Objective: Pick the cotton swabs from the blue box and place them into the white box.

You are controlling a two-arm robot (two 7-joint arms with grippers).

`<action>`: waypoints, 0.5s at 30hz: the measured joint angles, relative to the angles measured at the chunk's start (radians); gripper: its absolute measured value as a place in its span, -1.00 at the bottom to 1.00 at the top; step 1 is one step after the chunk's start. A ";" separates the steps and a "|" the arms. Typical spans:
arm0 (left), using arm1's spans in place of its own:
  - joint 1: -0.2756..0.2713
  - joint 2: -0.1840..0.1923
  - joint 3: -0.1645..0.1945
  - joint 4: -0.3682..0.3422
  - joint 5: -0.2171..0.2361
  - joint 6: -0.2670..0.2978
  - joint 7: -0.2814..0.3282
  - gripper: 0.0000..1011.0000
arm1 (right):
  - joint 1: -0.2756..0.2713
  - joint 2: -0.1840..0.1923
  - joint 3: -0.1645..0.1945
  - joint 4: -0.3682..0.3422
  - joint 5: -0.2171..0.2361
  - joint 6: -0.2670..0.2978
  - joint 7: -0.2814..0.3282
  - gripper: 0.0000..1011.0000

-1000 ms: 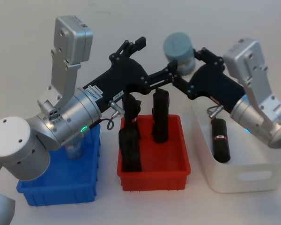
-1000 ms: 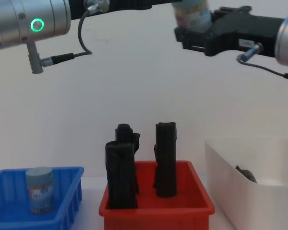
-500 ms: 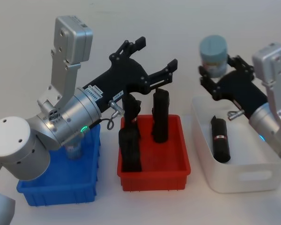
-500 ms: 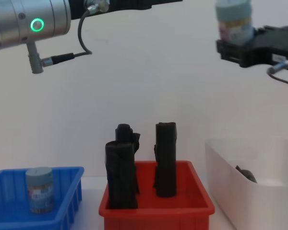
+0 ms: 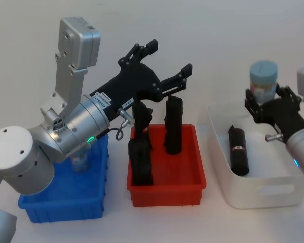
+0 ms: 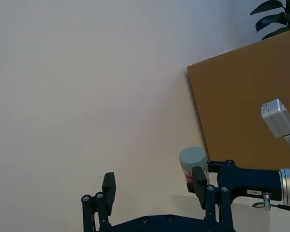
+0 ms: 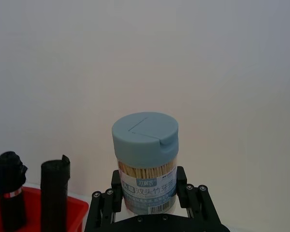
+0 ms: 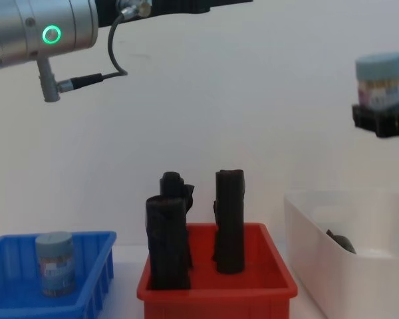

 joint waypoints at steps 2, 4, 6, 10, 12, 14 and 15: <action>0.000 0.000 0.000 0.000 0.000 0.000 0.000 0.98 | -0.002 -0.001 0.002 0.007 0.012 0.014 -0.010 0.25; 0.000 0.000 0.000 0.000 0.000 0.000 0.000 0.98 | -0.003 -0.003 0.005 0.020 0.024 0.031 -0.023 0.25; 0.000 0.000 0.000 0.000 0.000 0.000 0.000 0.98 | -0.003 -0.005 0.007 0.029 0.034 0.047 -0.031 0.25; 0.000 0.000 0.000 0.000 0.000 0.000 0.000 0.98 | 0.005 -0.013 0.012 0.067 0.059 0.092 -0.043 0.25; 0.000 0.000 0.000 0.000 0.000 0.000 0.000 0.98 | 0.011 -0.016 0.013 0.080 0.065 0.104 -0.044 0.25; 0.000 0.000 0.000 0.000 0.000 0.000 0.000 0.98 | 0.021 -0.021 0.015 0.104 0.073 0.127 -0.044 0.25; 0.000 0.000 0.000 0.000 0.000 0.000 0.000 0.98 | 0.027 -0.024 0.015 0.116 0.075 0.134 -0.044 0.25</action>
